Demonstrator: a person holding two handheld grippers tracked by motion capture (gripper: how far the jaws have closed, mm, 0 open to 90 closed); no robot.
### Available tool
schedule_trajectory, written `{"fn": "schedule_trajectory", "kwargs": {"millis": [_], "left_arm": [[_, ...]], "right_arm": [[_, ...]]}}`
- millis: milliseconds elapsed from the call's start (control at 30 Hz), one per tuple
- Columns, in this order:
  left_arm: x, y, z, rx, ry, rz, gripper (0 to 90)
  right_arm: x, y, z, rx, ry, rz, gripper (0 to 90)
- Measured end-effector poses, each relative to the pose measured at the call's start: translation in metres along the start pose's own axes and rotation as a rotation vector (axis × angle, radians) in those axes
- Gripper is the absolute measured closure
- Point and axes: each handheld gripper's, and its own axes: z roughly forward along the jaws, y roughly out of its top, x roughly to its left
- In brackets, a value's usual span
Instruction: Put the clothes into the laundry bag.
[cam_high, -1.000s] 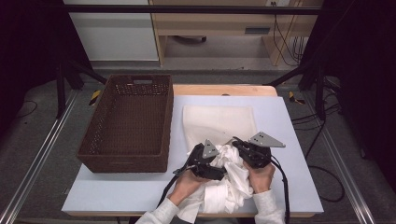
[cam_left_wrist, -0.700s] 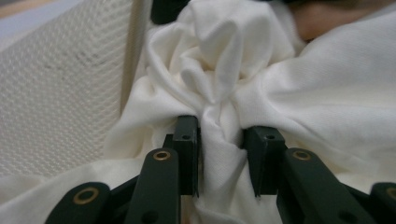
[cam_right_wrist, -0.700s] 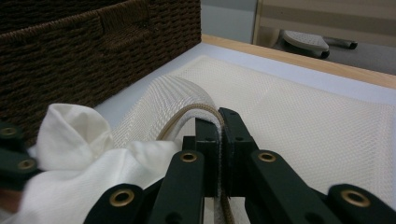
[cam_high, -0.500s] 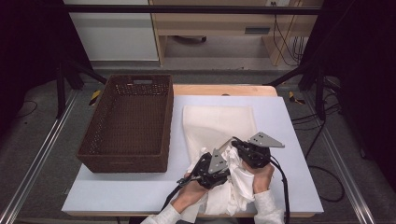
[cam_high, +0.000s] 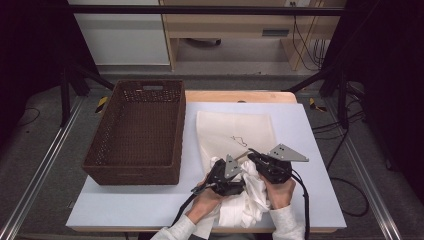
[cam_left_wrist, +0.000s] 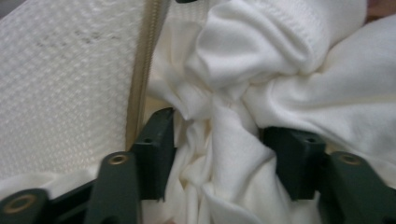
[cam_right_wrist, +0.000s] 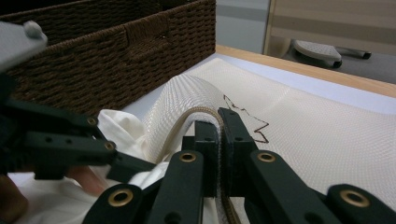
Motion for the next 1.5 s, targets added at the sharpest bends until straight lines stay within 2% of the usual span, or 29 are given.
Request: {"fn": "schedule_trajectory", "kwargs": {"millis": [33,67,133,200,267,367,400,433,467,500,533,567,633,667,700,767,833,867,1000,1033,1067,1100,1233,1333,1367,1400,1433,1467,1500], "left_arm": [[0.0,0.0,0.0,0.0,0.0,0.0,32.6],[0.002,-0.001,-0.006,-0.009,0.002,-0.006,32.6],[0.006,-0.005,-0.02,-0.019,0.024,-0.019,25.2],[0.013,-0.015,-0.039,-0.025,0.018,-0.053,25.3],[0.017,-0.023,-0.046,-0.019,0.024,-0.072,25.6],[0.021,-0.032,-0.047,-0.013,0.018,-0.101,24.5],[0.025,-0.039,-0.041,0.004,0.002,-0.159,23.6],[0.025,-0.039,-0.041,0.004,0.002,-0.159,22.4],[0.029,-0.045,-0.032,0.019,-0.032,-0.215,23.0],[0.029,-0.045,-0.032,0.019,-0.032,-0.215,24.5],[0.03,-0.049,-0.024,0.025,-0.073,-0.245,31.0],[0.03,-0.049,-0.024,0.025,-0.073,-0.245,37.8],[0.027,-0.048,-0.022,0.021,-0.09,-0.225,56.5],[0.019,-0.045,-0.022,0.021,-0.059,-0.174,63.5],[0.016,-0.044,-0.023,0.017,-0.048,-0.161,69.0],[0.014,-0.043,-0.024,0.011,-0.046,-0.159,72.4],[0.012,-0.041,-0.028,-0.012,-0.056,-0.156,73.3],[0.008,-0.035,-0.033,-0.032,-0.07,-0.135,73.4],[-0.008,-0.017,-0.037,-0.07,-0.072,-0.069,73.6],[-0.008,-0.017,-0.037,-0.07,-0.072,-0.069,73.6],[-0.017,-0.007,-0.034,-0.078,-0.062,-0.034,73.6],[-0.02,-0.003,-0.031,-0.085,-0.063,-0.019,73.8],[-0.025,0.009,-0.019,-0.085,-0.057,0.011,75.4],[-0.019,0.012,0.012,0.013,-0.021,0.045,75.2],[-0.019,0.012,0.012,0.013,-0.021,0.045,74.0],[-0.011,0.011,0.027,0.071,0.003,0.041,72.9],[-0.006,0.011,0.029,0.074,-0.011,0.018,71.7],[-0.006,0.011,0.029,0.074,-0.011,0.018,71.2],[-0.001,0.011,0.03,0.08,-0.019,0.001,70.6]], "right_arm": [[0.0,0.0,0.0,0.0,0.0,0.0,87.3],[0.0,-0.001,-0.001,-0.003,-0.001,-0.008,87.3],[-0.001,-0.002,-0.003,-0.004,-0.003,-0.017,87.3],[-0.001,-0.003,-0.004,-0.001,0.001,-0.013,87.3],[-0.001,-0.004,-0.005,0.0,0.002,-0.012,87.3],[0.0,-0.006,-0.004,0.002,0.002,-0.013,87.2],[0.001,-0.007,-0.003,0.011,0.0,-0.007,87.1],[0.001,-0.007,-0.003,0.011,0.0,-0.007,87.1],[0.001,-0.009,-0.001,0.02,0.001,0.004,87.0],[0.001,-0.009,-0.001,0.02,0.001,0.004,87.0],[0.001,-0.01,0.001,0.031,0.002,0.003,87.0],[0.001,-0.01,0.001,0.031,0.002,0.003,87.0],[0.0,-0.012,0.003,0.041,0.0,0.021,87.0],[-0.001,-0.013,0.004,0.044,0.0,0.031,86.9],[-0.001,-0.013,0.005,0.047,-0.001,0.036,87.0],[-0.001,-0.014,0.005,0.047,-0.001,0.036,87.0],[-0.001,-0.014,0.005,0.047,-0.002,0.035,87.0],[-0.002,-0.015,0.005,0.043,0.0,0.048,87.1],[-0.003,-0.015,0.006,0.038,0.008,0.056,87.2],[-0.002,-0.015,0.006,0.035,0.008,0.063,87.3],[-0.002,-0.015,0.006,0.035,0.008,0.06,87.3],[-0.002,-0.015,0.006,0.037,0.007,0.054,87.3],[-0.001,-0.015,0.006,0.038,0.005,0.055,87.4],[-0.005,-0.016,0.005,0.034,-0.006,0.057,87.4],[-0.004,-0.016,0.005,0.03,0.002,0.066,87.3],[-0.004,-0.015,0.005,0.029,0.007,0.063,87.3],[-0.002,-0.013,0.004,0.027,0.012,0.052,87.3],[-0.002,-0.013,0.004,0.027,0.012,0.052,87.3],[0.002,-0.01,0.001,0.02,0.008,0.025,87.3]]}}
